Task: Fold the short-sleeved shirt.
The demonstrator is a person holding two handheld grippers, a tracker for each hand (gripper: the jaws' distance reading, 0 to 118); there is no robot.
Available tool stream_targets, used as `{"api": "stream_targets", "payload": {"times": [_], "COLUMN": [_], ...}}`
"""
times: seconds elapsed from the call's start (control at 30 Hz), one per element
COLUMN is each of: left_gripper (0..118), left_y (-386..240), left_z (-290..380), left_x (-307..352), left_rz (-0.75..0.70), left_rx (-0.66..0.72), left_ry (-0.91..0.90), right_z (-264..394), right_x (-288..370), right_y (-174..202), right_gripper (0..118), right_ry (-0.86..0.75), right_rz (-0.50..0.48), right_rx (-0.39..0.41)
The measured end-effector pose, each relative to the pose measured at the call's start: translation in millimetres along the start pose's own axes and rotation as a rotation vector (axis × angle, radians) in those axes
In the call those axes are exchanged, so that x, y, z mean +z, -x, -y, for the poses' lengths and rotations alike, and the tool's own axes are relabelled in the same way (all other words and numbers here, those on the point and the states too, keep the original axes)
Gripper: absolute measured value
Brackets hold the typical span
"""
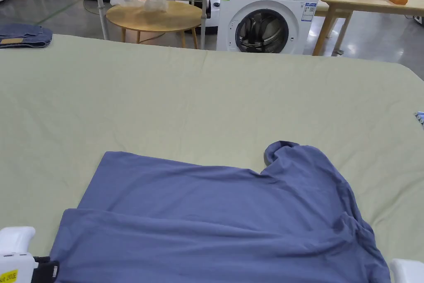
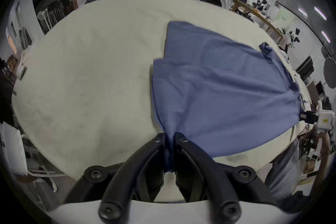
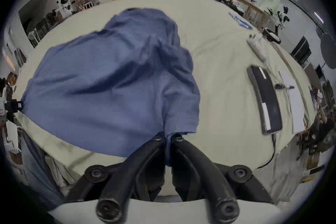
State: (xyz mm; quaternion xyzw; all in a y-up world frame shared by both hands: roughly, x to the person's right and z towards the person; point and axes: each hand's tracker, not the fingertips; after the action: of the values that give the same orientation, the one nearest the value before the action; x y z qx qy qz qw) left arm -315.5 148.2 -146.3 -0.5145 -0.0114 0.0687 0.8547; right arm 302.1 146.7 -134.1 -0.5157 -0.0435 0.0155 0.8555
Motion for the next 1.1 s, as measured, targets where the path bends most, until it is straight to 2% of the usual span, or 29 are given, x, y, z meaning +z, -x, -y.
{"api": "stream_targets", "payload": {"times": [0.07, 0.13, 0.2, 0.23, 0.27, 0.3, 0.37, 0.4, 0.5, 0.6, 0.67, 0.7, 0.73, 0.77, 0.8, 0.83, 0.9, 1.1], "left_gripper": [3, 3, 3, 3, 5, 12, 36, 44, 46, 46, 46, 46, 43, 36, 20, 9, 1, 0], "left_y": [-2.2, -1.5, -4.0, -5.4, -6.1, -7.1, -12.2, -10.0, -19.1, -43.1, -52.0, -56.8, -64.0, -71.2, -84.7, -94.0, -105.1, -115.7], "left_z": [3.2, -0.2, -2.7, -4.1, -6.4, -7.7, -12.1, -11.7, -23.4, -39.8, -47.4, -49.5, -51.8, -53.6, -55.2, -56.7, -60.5, -81.8], "left_x": [-8.3, -9.7, -8.0, -7.3, -5.7, -3.9, 3.0, 0.5, 8.4, 25.2, 25.5, 26.7, 29.4, 32.6, 41.8, 46.7, 50.9, 49.7], "left_rz": [-0.007, -0.011, -0.015, -0.017, -0.017, -0.017, -0.020, -0.024, 0.013, 0.033, 0.027, 0.024, 0.019, 0.010, 0.005, -0.002, -0.030, -0.030], "left_rx": [-0.005, 0.009, -0.005, -0.017, -0.023, -0.024, -0.013, -0.011, 0.011, -0.030, -0.072, -0.084, -0.099, -0.113, -0.122, -0.139, -0.169, -0.157], "left_ry": [-0.004, -0.001, 0.003, 0.008, 0.012, 0.010, -0.018, -0.049, -0.136, -0.248, -0.320, -0.357, -0.406, -0.460, -0.499, -0.545, -0.600, -0.621], "right_z": [2.8, -0.9, -2.5, -6.1, -8.9, -10.9, -19.5, -23.4, -42.2, -55.6, -64.0, -65.7, -67.3, -70.6, -72.0, -74.3, -79.8, -94.3], "right_x": [-7.5, -3.9, -1.4, 2.1, 7.0, 10.9, 21.1, 26.1, 43.3, 51.8, 62.4, 64.4, 66.9, 68.7, 70.3, 71.6, 73.8, 73.1], "right_y": [3.6, 7.1, 9.1, 9.9, 11.5, 12.2, 11.5, 12.8, 25.2, 46.6, 67.6, 75.1, 84.8, 94.6, 101.8, 111.0, 125.1, 150.3], "right_gripper": [6, 19, 23, 33, 51, 69, 71, 71, 71, 71, 70, 63, 51, 33, 13, 7, 0, 0], "right_ry": [-0.008, -0.014, -0.018, -0.019, -0.024, -0.034, -0.108, -0.135, -0.254, -0.393, -0.489, -0.527, -0.575, -0.618, -0.646, -0.675, -0.696, -0.715], "right_rz": [0.003, 0.022, 0.033, 0.048, 0.076, 0.102, 0.125, 0.120, 0.074, 0.034, 0.000, -0.011, -0.024, -0.028, -0.035, -0.029, -0.052, -0.088], "right_rx": [0.001, 0.008, 0.023, 0.035, 0.043, 0.046, 0.027, 0.021, 0.012, 0.000, -0.003, -0.004, -0.006, -0.016, -0.016, -0.016, -0.022, -0.024]}}
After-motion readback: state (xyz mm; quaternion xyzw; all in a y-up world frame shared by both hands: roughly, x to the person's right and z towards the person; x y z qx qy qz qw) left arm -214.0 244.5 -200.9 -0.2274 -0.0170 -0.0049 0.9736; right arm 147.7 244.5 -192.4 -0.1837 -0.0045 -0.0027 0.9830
